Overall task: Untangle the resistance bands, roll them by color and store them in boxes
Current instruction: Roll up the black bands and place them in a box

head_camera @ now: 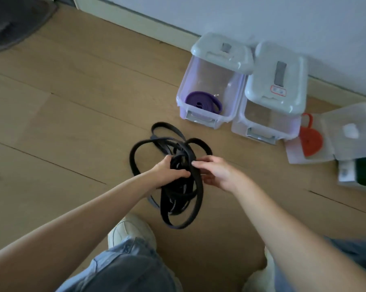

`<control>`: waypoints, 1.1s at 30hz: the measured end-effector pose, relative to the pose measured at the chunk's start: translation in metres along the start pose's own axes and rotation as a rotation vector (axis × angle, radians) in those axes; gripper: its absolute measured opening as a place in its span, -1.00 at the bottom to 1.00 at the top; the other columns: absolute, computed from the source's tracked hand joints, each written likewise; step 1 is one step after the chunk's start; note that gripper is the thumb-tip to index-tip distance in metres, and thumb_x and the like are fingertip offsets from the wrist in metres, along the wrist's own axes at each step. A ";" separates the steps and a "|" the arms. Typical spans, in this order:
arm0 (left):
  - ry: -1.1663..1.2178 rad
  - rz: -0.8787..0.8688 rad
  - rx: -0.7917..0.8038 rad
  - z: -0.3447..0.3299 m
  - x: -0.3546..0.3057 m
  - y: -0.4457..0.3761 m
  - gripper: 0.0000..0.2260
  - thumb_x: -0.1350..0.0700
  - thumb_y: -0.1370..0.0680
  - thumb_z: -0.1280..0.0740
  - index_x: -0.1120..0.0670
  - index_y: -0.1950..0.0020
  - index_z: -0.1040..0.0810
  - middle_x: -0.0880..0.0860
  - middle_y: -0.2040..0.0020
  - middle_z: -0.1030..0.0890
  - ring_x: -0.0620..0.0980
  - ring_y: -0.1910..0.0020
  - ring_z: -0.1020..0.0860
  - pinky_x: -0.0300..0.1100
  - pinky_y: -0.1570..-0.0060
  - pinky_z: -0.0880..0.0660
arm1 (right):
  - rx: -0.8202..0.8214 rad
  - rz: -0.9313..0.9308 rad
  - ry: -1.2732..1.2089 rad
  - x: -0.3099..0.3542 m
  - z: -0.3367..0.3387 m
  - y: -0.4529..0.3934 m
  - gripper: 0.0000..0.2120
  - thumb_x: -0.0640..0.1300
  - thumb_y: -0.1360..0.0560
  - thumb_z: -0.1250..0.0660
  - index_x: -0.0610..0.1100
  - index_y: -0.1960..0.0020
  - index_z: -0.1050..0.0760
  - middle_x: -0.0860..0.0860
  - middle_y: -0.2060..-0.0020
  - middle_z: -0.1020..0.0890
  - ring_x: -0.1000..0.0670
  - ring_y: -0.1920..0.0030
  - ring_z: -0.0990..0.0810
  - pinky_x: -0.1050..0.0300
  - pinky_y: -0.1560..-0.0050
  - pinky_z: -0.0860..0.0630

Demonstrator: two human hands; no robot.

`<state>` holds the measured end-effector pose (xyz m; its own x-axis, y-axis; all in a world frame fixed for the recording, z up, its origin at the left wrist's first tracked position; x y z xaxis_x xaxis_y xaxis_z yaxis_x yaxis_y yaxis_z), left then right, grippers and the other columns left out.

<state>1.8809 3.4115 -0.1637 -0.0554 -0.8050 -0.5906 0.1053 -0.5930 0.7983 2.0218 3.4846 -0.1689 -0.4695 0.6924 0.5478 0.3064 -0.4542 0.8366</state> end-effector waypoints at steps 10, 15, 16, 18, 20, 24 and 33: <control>-0.760 -0.149 0.228 -0.112 -0.062 0.060 -0.62 0.03 -0.58 -0.23 0.18 -0.33 -0.39 0.12 -0.20 -0.47 0.10 -0.14 -0.51 -0.11 0.02 -0.56 | -0.366 0.183 0.613 0.008 0.123 0.129 -0.85 -0.28 -0.50 -0.31 -0.37 0.01 -0.55 -0.24 0.15 -0.59 -0.12 0.18 -0.53 0.06 0.09 -0.51; -0.612 -0.290 0.069 -0.105 -0.099 0.085 -0.75 0.16 -0.54 -0.28 0.19 -0.20 -0.50 0.15 -0.06 -0.59 0.07 0.02 -0.59 -0.20 0.15 -0.51 | -0.078 -0.011 0.715 0.016 0.125 0.153 -0.57 -0.06 -0.40 -0.46 -0.35 -0.13 -0.54 -0.17 0.11 -0.62 -0.08 0.16 -0.51 0.06 0.08 -0.44; -0.658 -0.317 0.062 -0.105 -0.103 0.090 -0.70 0.15 -0.53 -0.31 0.17 -0.25 -0.47 0.15 -0.13 -0.58 0.09 -0.05 -0.57 -0.16 0.06 -0.49 | -0.005 -0.026 0.718 0.016 0.123 0.157 -0.60 -0.13 -0.40 -0.47 -0.34 -0.13 -0.54 -0.19 0.05 -0.64 -0.09 0.14 -0.54 0.05 0.05 -0.45; -0.800 -0.380 0.094 -0.107 -0.109 0.101 -0.47 0.10 -0.47 -0.41 0.08 -0.40 -0.32 0.08 -0.32 -0.45 0.06 -0.24 -0.46 -0.16 -0.16 -0.40 | 0.046 0.083 0.694 0.023 0.121 0.164 -0.69 -0.27 -0.37 -0.47 -0.29 -0.09 -0.55 -0.15 0.04 -0.64 -0.09 0.09 -0.59 0.05 -0.06 -0.49; -0.884 -0.466 0.175 -0.111 -0.120 0.111 -0.27 0.04 -0.40 -0.48 0.03 -0.47 -0.18 -0.01 -0.40 -0.34 -0.02 -0.35 -0.35 -0.20 -0.30 -0.29 | 0.018 0.307 0.633 0.045 0.119 0.177 -0.76 -0.31 -0.36 -0.46 -0.16 -0.01 -0.55 -0.04 0.09 -0.62 -0.04 0.02 -0.60 0.11 -0.11 -0.51; -0.797 -0.551 0.126 -0.108 -0.165 0.136 -0.27 -0.05 -0.35 -0.50 -0.08 -0.43 -0.23 -0.18 -0.25 -0.39 -0.22 -0.22 -0.33 -0.33 -0.15 -0.25 | -0.109 0.620 0.870 0.105 0.122 0.222 -0.78 -0.27 -0.39 -0.41 -0.09 -0.01 -0.53 0.08 0.25 -0.56 0.10 0.24 -0.51 0.32 0.26 -0.40; -0.413 -0.920 0.123 -0.135 -0.217 0.175 -0.79 0.03 -0.36 -0.50 -0.14 0.05 -0.58 -0.30 0.11 -0.64 -0.41 0.08 -0.55 -0.58 0.14 -0.39 | -0.242 1.009 0.447 0.124 0.147 0.309 -0.90 -0.27 -0.52 -0.26 -0.11 0.03 -0.50 0.04 0.17 -0.59 0.11 0.27 -0.64 0.30 0.14 -0.58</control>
<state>2.0453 3.4850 0.0889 -0.4050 0.0357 -0.9136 -0.2531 -0.9646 0.0745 2.1800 3.5123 0.1577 -0.3675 -0.2932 0.8826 0.5678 -0.8223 -0.0367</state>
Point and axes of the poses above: each hand's wrist, its own y-axis away from the middle knuckle, its own z-axis out of the back of the hand, x = y × z, the point moved 2 cm from there along -y, towards the middle knuckle
